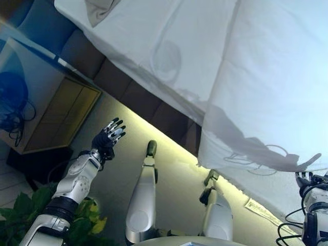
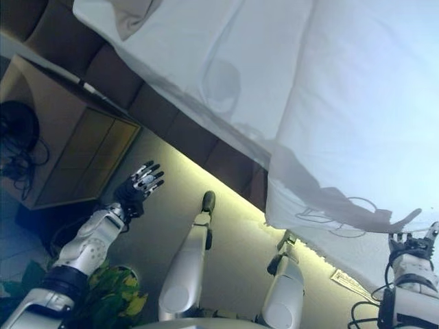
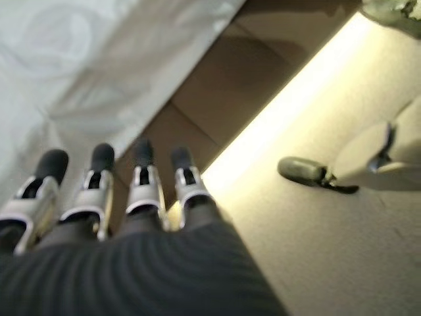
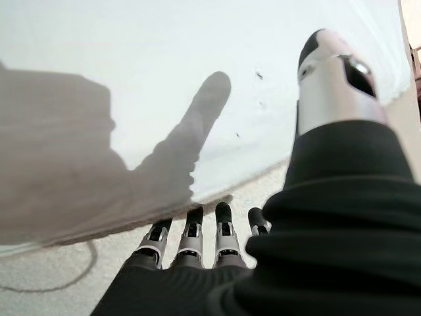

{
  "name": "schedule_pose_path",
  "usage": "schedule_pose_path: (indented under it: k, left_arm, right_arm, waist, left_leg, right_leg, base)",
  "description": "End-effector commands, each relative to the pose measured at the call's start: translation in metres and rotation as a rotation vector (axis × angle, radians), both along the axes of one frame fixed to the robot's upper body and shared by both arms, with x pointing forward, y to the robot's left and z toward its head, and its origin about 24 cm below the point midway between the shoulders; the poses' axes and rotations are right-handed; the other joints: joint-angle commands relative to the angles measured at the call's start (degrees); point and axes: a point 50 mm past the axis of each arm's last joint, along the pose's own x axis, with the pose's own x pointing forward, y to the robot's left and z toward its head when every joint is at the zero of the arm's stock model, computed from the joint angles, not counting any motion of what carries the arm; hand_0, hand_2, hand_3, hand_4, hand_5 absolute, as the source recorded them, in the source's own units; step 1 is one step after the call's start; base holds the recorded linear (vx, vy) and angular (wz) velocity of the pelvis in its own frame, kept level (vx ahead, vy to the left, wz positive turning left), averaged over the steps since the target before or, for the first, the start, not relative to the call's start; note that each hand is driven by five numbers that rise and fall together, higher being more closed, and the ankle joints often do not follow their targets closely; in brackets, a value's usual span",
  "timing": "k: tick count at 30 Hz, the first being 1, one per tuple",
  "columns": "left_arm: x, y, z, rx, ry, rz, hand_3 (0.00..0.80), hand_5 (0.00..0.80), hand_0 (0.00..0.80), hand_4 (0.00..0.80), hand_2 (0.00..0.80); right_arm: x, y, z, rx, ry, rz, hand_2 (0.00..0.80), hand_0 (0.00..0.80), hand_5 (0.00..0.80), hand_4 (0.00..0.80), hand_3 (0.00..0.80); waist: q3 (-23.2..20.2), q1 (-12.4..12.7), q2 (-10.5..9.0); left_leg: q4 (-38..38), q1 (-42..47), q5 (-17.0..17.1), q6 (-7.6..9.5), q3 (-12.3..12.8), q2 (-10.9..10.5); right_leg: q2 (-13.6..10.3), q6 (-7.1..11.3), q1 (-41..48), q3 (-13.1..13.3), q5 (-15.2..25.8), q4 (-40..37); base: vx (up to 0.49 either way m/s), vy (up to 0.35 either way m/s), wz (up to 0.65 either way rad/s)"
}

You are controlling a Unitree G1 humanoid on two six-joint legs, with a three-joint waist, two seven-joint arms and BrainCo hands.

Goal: Make the bed neatly

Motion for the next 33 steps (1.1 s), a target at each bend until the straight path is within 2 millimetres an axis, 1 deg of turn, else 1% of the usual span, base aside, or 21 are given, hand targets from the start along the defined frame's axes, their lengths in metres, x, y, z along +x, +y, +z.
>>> schedule_pose_path:
  k: [1, 5, 7, 11, 14, 15, 16, 17, 22, 25, 29, 33]
  left_arm:
    - [0.007, -0.006, 0.022, -0.043, -0.106, -0.02, 0.0, 0.0, 0.0, 0.0, 0.0]
    - [0.008, -0.007, 0.024, -0.041, -0.115, -0.034, 0.0, 0.0, 0.0, 0.0, 0.0]
    - [0.007, -0.004, 0.027, -0.032, -0.126, -0.041, 0.0, 0.0, 0.0, 0.0, 0.0]
    - [0.008, -0.001, 0.032, -0.039, -0.152, -0.044, 0.0, 0.0, 0.0, 0.0, 0.0]
    - [0.008, 0.0, 0.036, -0.045, -0.167, -0.058, 0.0, 0.0, 0.0, 0.0, 0.0]
    - [0.008, -0.001, 0.036, -0.049, -0.169, -0.063, 0.0, 0.0, 0.0, 0.0, 0.0]
    - [0.008, -0.001, 0.036, -0.052, -0.168, -0.067, 0.0, 0.0, 0.0, 0.0, 0.0]
    - [0.008, -0.002, 0.036, -0.059, -0.166, -0.072, 0.0, 0.0, 0.0, 0.0, 0.0]
    - [0.008, -0.003, 0.033, -0.069, -0.15, -0.096, 0.0, 0.0, 0.0, 0.0, 0.0]
    - [0.008, -0.001, 0.033, -0.058, -0.144, -0.108, 0.0, 0.0, 0.0, 0.0, 0.0]
    - [0.01, 0.003, 0.034, -0.045, -0.139, -0.101, 0.0, 0.0, 0.0, 0.0, 0.0]
    - [0.009, 0.001, 0.03, -0.056, -0.136, -0.093, 0.0, 0.0, 0.0, 0.0, 0.0]
  right_arm:
    - [-0.007, -0.019, 0.019, -0.049, -0.021, -0.042, 0.0, 0.0, 0.0, 0.0, 0.0]
    - [-0.003, -0.025, 0.03, -0.116, -0.08, -0.02, 0.0, 0.0, 0.0, 0.0, 0.0]
    - [0.006, -0.028, 0.045, -0.195, -0.129, 0.01, 0.0, 0.0, 0.0, 0.0, 0.0]
    - [0.02, -0.031, 0.066, -0.239, -0.194, 0.017, 0.0, 0.0, 0.0, 0.0, 0.0]
    - [0.029, -0.035, 0.083, -0.275, -0.231, 0.025, 0.0, 0.0, 0.0, 0.0, 0.0]
    - [0.033, -0.035, 0.089, -0.291, -0.238, 0.031, 0.138, 0.138, 0.138, 0.138, 0.138]
    - [0.035, -0.035, 0.091, -0.299, -0.242, 0.033, 0.376, 0.376, 0.376, 0.376, 0.376]
    - [0.037, -0.036, 0.095, -0.318, -0.244, 0.037, 0.8, 0.8, 0.8, 0.8, 0.8]
    - [0.04, -0.04, 0.109, -0.336, -0.244, 0.025, 0.8, 0.8, 0.8, 0.8, 0.8]
    - [0.04, -0.041, 0.111, -0.329, -0.238, 0.013, 0.8, 0.8, 0.8, 0.8, 0.8]
    - [0.037, -0.042, 0.109, -0.321, -0.237, 0.015, 0.8, 0.8, 0.8, 0.8, 0.8]
    - [0.036, -0.037, 0.096, -0.279, -0.241, 0.026, 0.8, 0.8, 0.8, 0.8, 0.8]
  waist:
    - [0.1, -0.5, 1.42]
    - [0.9, -0.6, 2.08]
    - [1.3, -0.7, 2.4]
    - [1.6, -0.4, 2.94]
    - [1.8, 0.1, 3.71]
    - [1.8, 0.3, 4.0]
    - [1.7, 0.4, 4.16]
    - [1.6, 0.6, 4.49]
    - [1.1, 1.5, 4.99]
    - [0.8, 1.9, 4.62]
    - [0.5, 2.1, 4.14]
    - [0.4, 1.7, 3.96]
  left_leg:
    - [2.3, -5.0, 2.1, -2.38, -1.5, 3.3]
    - [1.9, -5.3, 2.3, -1.89, -1.4, 2.7]
    - [1.5, -5.5, 2.6, -1.41, -0.8, 2.3]
    - [0.9, -5.9, 3.0, -1.07, -0.6, 1.7]
    - [0.7, -6.0, 3.2, -0.84, -0.4, 1.2]
    - [0.5, -6.0, 3.2, -0.75, -0.3, 1.0]
    - [0.3, -5.9, 3.3, -0.67, -0.3, 0.9]
    - [0.2, -5.7, 3.3, -0.54, -0.2, 0.7]
    - [0.6, -5.5, 3.1, -0.18, -0.6, -0.1]
    - [1.7, -5.8, 2.6, -0.21, -1.2, -0.2]
    - [2.8, -6.3, 2.1, -0.16, -1.8, -0.4]
    - [2.9, -6.0, 2.0, -0.04, -1.6, -0.4]
  right_leg:
    - [-4.2, 2.51, -6.7, 3.8, 3.1, 3.4]
    - [-4.6, 2.5, -8.3, 4.3, 3.1, 4.7]
    - [-5.0, 2.58, -9.7, 4.7, 3.1, 5.8]
    - [-5.6, 2.52, -11.4, 5.2, 2.9, 7.2]
    - [-6.2, 2.46, -12.1, 4.9, 2.8, 7.9]
    - [-6.4, 2.45, -12.1, 4.7, 2.8, 8.0]
    - [-6.5, 2.42, -12.1, 4.6, 2.7, 8.0]
    - [-6.8, 2.36, -12.1, 4.3, 2.7, 8.3]
    - [-7.6, 2.11, -12.1, 3.6, 1.9, 10.3]
    - [-8.0, 2.07, -12.3, 3.3, 1.4, 11.7]
    - [-8.1, 2.07, -13.0, 3.4, 1.3, 13.1]
    - [-7.6, 2.05, -13.0, 3.5, 1.2, 13.3]
  base:
    - [0.011, -0.037, 0.03]
    - [0.029, -0.039, 0.05]
    - [0.052, -0.045, 0.09]
    - [0.043, -0.02, 0.08]
    - [0.046, -0.021, 0.05]
    - [0.039, -0.005, 0.06]
    - [0.052, 0.008, 0.1]
    - [0.058, 0.011, 0.1]
    - [0.066, 0.003, 0.09]
    - [0.058, -0.024, 0.11]
    - [0.031, -0.014, 0.11]
    - [0.019, 0.044, 0.1]
